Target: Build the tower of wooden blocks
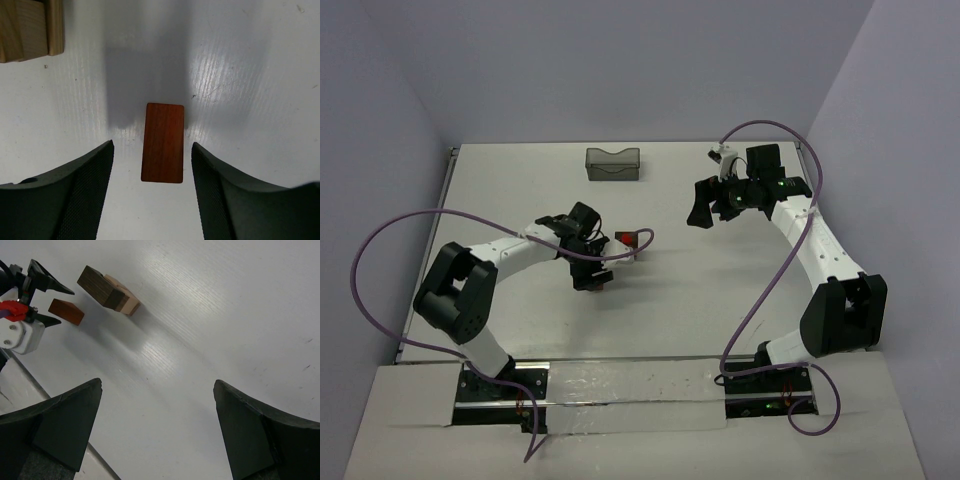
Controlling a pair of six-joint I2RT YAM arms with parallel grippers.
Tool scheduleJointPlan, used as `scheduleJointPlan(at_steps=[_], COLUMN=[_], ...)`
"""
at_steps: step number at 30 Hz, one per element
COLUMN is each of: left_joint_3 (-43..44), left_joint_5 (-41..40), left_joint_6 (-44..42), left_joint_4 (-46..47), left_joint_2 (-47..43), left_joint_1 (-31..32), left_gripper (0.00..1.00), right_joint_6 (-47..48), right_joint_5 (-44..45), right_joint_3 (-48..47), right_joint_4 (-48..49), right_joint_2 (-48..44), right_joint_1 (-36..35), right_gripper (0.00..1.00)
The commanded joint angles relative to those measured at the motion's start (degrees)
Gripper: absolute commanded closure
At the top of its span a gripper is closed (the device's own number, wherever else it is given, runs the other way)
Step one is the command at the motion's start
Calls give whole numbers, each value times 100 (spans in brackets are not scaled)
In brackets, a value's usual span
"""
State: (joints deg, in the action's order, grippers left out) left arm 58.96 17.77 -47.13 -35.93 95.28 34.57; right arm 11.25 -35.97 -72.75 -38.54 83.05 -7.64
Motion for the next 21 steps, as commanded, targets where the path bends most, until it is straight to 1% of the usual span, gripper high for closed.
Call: scheduleJointPlan(at_steps=[1, 3, 5, 8, 10, 13, 14, 15, 17, 18, 20, 21], left_joint_3=[232, 250, 271, 304, 292, 323, 339, 364, 472, 547, 726, 841], left_joint_5=[-59, -83, -104, -112, -116, -40, 16, 103, 526, 772, 1252, 1654], left_joint_6=[-20, -46, -59, -85, -72, 12, 100, 232, 391, 496, 800, 879], left_joint_4=[142, 108, 65, 3, -38, -160, -208, -269, -493, -622, -826, -972], left_joint_2=[139, 171, 206, 237, 232, 210, 158, 77, -64, -180, -468, -563], left_joint_1=[41, 39, 33, 41, 41, 28, 18, 6, -27, -62, -222, -305], left_gripper=[34, 40, 50, 59, 70, 83, 90, 100, 100, 100, 100, 100], right_joint_6=[62, 62, 62, 71, 71, 89, 103, 115, 156, 279, 491, 623], right_joint_5=[11, 11, 11, 28, 47, 95, 89, 54, 4, 7, 244, 381], right_joint_3=[-157, -163, -169, -160, -165, -218, -265, -333, -521, -827, -1337, -1558], right_joint_4=[31, 31, 31, 35, 31, 9, -16, -40, -121, -313, -557, -633], right_joint_2=[-241, -245, -253, -263, -286, -355, -366, -376, -336, -290, -221, -209], right_joint_1=[-27, -33, -27, -27, -27, -27, -27, -27, -44, -61, -129, -208], right_gripper=[0, 0, 0, 0, 0, 0, 0, 0, 0, 0, 0, 0])
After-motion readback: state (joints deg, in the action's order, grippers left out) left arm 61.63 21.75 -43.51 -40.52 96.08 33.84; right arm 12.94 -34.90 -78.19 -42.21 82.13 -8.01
